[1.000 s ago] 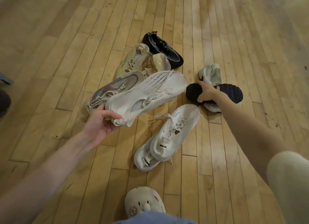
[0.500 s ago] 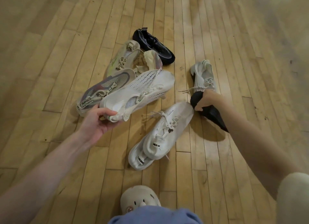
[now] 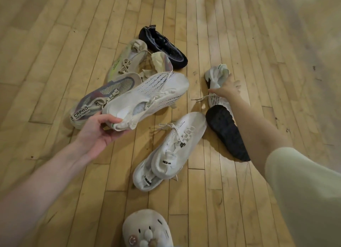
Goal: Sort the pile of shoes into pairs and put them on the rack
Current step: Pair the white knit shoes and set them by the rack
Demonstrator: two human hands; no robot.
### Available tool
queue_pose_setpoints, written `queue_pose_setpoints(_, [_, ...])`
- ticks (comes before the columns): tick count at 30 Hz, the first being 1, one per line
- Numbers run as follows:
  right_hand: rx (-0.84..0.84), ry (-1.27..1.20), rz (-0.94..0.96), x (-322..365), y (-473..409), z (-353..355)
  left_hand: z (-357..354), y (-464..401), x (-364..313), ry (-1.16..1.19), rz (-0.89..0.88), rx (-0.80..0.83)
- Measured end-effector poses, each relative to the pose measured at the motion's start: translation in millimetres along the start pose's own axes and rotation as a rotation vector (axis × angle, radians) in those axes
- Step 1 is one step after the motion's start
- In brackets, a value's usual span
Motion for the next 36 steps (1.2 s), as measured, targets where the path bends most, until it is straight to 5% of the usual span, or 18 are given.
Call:
queue_pose_setpoints(4, [0.064, -0.013, -0.101, -11.0, -16.9, -24.4, 5.6, -1.0, 0.7, 0.054, 0.007, 0.002])
queue_pose_setpoints(8, [-0.077, 0.057, -0.082, 1.2, -6.9, -27.8, 11.8, 4.5, 0.3, 0.106, 0.011, -0.001])
queue_pose_setpoints(16, [-0.307, 0.106, 0.623, 156.8, 60.3, -4.2, 34.4, 22.7, -10.1, 0.210, -0.024, -0.079])
queue_pose_setpoints(22, [-0.251, -0.188, 0.750, 220.7, 134.6, -2.4, 102.7, 58.4, -7.3, 0.449, -0.094, -0.247])
queue_pose_setpoints(27, [-0.024, -0.198, 1.303, 279.7, 249.0, -63.7, 175.6, 111.0, 9.4, 0.627, -0.245, -0.436])
queue_pose_setpoints(30, [0.149, -0.006, 1.676, 293.1, 327.1, -113.6, 225.7, 146.8, 34.0, 0.707, -0.274, -0.520])
queue_pose_setpoints(36, [0.218, 0.448, 2.413, 277.7, 447.1, -198.6, 284.2, 199.8, 91.3, 0.641, -0.210, -0.637])
Point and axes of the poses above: each hand's wrist, its own y-axis away from the middle knuckle, its own z-axis out of the back of the hand, x = y × z, the point moved 8 cm from there along -y, towards the middle knuckle, and after that the axes turned 4 degrees about z, right-handed, at the moved point
